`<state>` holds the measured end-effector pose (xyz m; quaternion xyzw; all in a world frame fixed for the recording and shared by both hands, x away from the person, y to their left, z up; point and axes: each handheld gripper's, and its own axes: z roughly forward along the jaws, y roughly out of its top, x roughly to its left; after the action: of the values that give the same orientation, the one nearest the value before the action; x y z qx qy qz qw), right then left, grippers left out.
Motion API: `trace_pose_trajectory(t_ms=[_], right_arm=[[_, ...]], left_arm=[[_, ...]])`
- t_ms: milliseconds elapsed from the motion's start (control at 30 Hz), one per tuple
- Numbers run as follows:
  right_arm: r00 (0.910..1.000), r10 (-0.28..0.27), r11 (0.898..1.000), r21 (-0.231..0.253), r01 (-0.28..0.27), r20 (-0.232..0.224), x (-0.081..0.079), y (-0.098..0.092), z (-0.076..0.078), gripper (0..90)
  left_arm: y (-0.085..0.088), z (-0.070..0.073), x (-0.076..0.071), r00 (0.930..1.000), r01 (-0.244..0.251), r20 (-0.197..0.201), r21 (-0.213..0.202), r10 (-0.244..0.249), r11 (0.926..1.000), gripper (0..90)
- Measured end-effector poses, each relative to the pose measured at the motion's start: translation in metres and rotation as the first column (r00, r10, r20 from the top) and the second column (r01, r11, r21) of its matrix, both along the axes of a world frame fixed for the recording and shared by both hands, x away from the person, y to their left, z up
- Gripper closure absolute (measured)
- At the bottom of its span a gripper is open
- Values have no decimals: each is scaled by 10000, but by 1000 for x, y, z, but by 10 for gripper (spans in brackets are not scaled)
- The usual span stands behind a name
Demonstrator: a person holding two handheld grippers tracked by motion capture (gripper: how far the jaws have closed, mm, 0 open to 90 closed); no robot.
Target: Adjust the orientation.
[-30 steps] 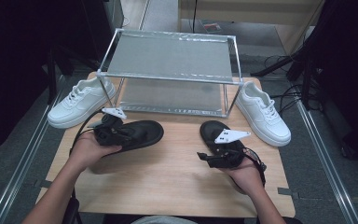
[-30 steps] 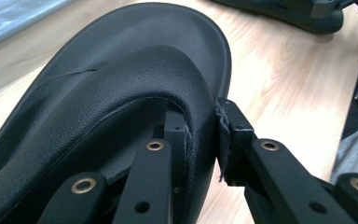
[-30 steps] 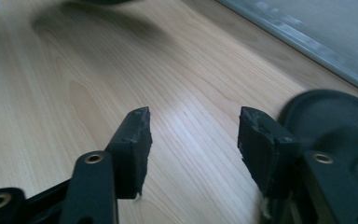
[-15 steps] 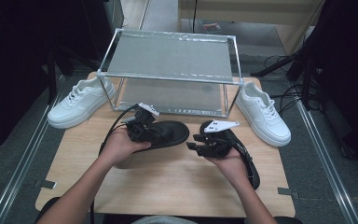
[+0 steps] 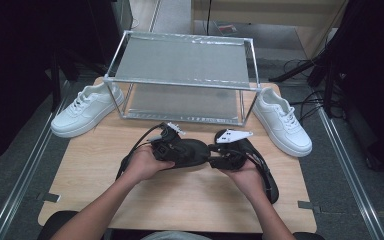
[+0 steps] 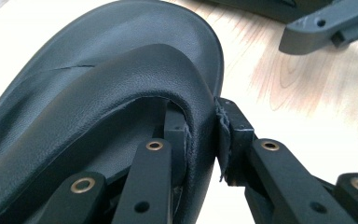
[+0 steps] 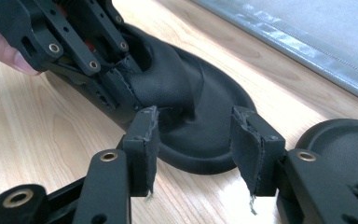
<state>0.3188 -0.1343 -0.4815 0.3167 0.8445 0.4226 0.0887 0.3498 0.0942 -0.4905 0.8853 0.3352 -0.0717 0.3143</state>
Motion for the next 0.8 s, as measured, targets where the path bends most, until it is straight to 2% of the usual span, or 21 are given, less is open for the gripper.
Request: trace_pose_trajectory(t_ms=[133,233,433,533,600,700,800], right_arm=[[9998,106,9999,-103,-107,-164,-1,2,-4,574],[9998,132,9999,41,-131,-169,-2,4,-5,594],[9997,66,10000,64,-65,-220,-2,4,-4,598],[9995,18,10000,67,-16,-304,-2,5,-5,602],[9996,30,10000,77,-28,-279,-2,6,-5,596],[9995,-77,9999,85,80,-296,-2,9,-6,576],[9989,-123,9990,418,142,-450,-3,17,-9,633]], left_arm=[[-2,-1,-3,9981,376,486,285,-389,9989,726],[-1,-1,-3,9981,367,481,323,-382,9988,645],[11,12,-7,9973,269,675,70,-273,9996,554],[25,24,-11,9945,170,1033,-76,-162,9998,536],[37,29,-13,9921,140,1253,-318,-100,9994,547],[47,33,-14,9898,83,1428,-348,-33,9994,576],[68,34,-10,9882,-289,1492,-478,357,9984,669]])
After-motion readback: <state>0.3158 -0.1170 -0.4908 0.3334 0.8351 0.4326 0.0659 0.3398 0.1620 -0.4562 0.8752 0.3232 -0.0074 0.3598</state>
